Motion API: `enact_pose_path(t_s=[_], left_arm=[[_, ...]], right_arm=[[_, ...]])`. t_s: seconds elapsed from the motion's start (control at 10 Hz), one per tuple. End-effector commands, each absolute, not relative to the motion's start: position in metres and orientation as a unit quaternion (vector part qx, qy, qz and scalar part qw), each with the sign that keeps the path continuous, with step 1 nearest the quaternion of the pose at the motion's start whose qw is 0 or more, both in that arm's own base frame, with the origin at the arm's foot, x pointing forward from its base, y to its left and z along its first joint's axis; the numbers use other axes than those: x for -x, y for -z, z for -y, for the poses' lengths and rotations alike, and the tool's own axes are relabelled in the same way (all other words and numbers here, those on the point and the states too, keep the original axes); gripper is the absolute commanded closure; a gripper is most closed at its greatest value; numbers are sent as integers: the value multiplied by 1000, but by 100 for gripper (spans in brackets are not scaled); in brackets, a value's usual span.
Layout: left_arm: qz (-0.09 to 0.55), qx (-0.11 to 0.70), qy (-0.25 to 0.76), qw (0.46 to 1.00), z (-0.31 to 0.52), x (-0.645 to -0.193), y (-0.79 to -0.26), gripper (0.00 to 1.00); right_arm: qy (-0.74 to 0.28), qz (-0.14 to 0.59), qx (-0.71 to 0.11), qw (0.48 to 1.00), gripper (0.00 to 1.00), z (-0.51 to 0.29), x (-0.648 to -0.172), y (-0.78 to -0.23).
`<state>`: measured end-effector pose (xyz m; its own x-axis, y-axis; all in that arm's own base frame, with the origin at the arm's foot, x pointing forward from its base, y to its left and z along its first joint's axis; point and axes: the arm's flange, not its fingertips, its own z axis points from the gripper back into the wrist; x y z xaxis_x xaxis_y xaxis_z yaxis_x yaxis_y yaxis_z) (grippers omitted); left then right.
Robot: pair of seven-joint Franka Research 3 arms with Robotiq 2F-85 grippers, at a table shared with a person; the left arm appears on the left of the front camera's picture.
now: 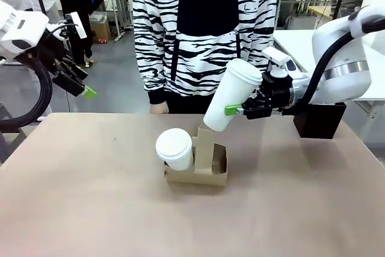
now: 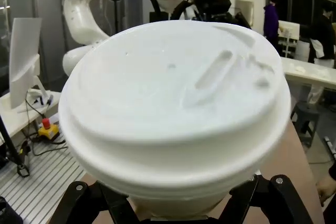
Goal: Pour a drink into a cup and package it in a carrier.
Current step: Insert the held 600 ml Paper Cup into the Cup Carrier.
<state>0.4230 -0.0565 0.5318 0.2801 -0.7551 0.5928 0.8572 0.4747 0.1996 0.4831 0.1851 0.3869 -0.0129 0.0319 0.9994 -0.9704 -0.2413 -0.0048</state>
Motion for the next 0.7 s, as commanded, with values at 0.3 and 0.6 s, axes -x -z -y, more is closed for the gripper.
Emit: enact_pose_path(t_s=[0.3, 0.6], left_arm=[[339, 80, 520, 780, 54, -429, -529, 0], [324, 75, 511, 793, 57, -426, -531, 0]], right_arm=[[-571, 410, -550, 451, 19, -187, -476, -376], [-571, 397, -555, 456, 19, -194, -480, -366]])
